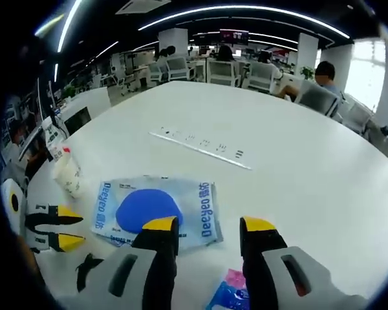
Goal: Arrange the tabletop items into an orderly group along one side of the table until the central work area is clear of visible clutter.
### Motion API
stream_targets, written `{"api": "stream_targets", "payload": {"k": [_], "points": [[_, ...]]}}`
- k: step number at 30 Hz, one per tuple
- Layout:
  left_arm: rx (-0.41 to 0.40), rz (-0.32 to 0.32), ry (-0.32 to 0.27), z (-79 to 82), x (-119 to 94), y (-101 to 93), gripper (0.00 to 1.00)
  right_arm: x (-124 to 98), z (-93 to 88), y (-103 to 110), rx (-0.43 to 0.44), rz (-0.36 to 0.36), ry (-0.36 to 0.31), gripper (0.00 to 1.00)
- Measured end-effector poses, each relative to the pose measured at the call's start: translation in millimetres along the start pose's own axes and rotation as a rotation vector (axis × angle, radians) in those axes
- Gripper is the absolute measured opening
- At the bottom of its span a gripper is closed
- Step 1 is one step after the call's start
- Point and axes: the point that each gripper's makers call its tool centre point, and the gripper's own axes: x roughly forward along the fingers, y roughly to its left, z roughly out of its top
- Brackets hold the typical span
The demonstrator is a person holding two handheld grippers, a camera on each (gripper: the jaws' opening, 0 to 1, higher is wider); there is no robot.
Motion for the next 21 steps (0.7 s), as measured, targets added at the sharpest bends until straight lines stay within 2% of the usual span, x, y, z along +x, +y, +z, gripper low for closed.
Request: {"api": "stream_targets", "payload": {"k": [5, 8, 15, 17, 21], "points": [[-0.003, 0.034, 0.004, -2.2, 2.8, 2.5, 0.19, 5.2, -5.6, -8.6, 0.002, -0.024, 0.029, 0.38], [-0.046, 0.053, 0.003, -1.7, 4.0, 7.4, 0.19, 9.7, -11.8, -11.7, 0.029, -0.014, 0.039, 0.38], [-0.111, 0.016, 0.02, -5.1, 6.7, 4.9, 0.19, 20.3, -17.1, -10.9, 0.093, 0.011, 0.05, 0.37], [-0.147, 0.018, 0.045, -9.1, 7.4, 6.3, 0.19, 26.0, -21.5, -9.5, 0.104, 0.025, 0.075, 0.36], [-0.171, 0.009, 0.076, -13.2, 11.4, 3.8, 0.19, 33.2, -31.0, -8.1, 0.125, 0.038, 0.092, 0.36]]}}
